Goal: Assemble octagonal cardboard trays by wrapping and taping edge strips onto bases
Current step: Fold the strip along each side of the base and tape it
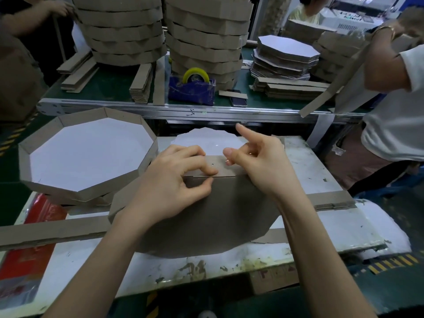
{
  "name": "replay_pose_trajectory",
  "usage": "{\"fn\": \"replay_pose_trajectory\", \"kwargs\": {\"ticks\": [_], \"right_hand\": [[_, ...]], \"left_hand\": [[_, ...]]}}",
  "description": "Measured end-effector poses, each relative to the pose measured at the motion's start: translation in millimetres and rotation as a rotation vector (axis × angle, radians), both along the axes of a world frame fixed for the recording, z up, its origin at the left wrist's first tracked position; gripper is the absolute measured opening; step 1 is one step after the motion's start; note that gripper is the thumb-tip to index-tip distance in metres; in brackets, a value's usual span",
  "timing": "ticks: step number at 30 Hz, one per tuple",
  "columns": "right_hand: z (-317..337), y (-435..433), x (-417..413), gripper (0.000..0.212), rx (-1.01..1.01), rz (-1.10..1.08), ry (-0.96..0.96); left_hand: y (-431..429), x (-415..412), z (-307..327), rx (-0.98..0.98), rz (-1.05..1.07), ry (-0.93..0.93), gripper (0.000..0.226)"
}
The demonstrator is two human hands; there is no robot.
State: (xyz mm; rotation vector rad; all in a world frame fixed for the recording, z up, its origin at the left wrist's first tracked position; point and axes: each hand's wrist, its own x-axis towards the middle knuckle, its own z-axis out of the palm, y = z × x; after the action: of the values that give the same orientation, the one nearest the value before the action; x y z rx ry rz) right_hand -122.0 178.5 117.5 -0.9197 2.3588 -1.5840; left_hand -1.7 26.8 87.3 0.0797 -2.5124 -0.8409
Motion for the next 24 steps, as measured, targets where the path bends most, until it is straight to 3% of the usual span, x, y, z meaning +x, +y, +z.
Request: {"fn": "replay_pose_trajectory", "kwargs": {"ticks": [2, 7, 18, 24], "right_hand": [[-0.8, 0.1, 1.6, 0.056, -0.010, -0.015, -0.004], [-6.4, -1.2, 8.1, 0.013, -0.102, -0.084, -0.087], [-10.2, 16.3, 35.1, 0.011, -0.267, -0.064, -0.386], [-25.1, 26.3, 46.9, 0.011, -0.282, -0.079, -0.404]], "left_hand": [[2.6, -3.5, 2.8, -0.037, 0.008, -0.012, 0.019], [4.8, -4.1, 0.3, -0.025, 0.049, 0.008, 0.021], [1.6, -3.0, -6.0, 0.012, 0.074, -0.060, 0.053], [3.3, -0.7, -2.8, -0.101, 0.045, -0.024, 0.050]]}}
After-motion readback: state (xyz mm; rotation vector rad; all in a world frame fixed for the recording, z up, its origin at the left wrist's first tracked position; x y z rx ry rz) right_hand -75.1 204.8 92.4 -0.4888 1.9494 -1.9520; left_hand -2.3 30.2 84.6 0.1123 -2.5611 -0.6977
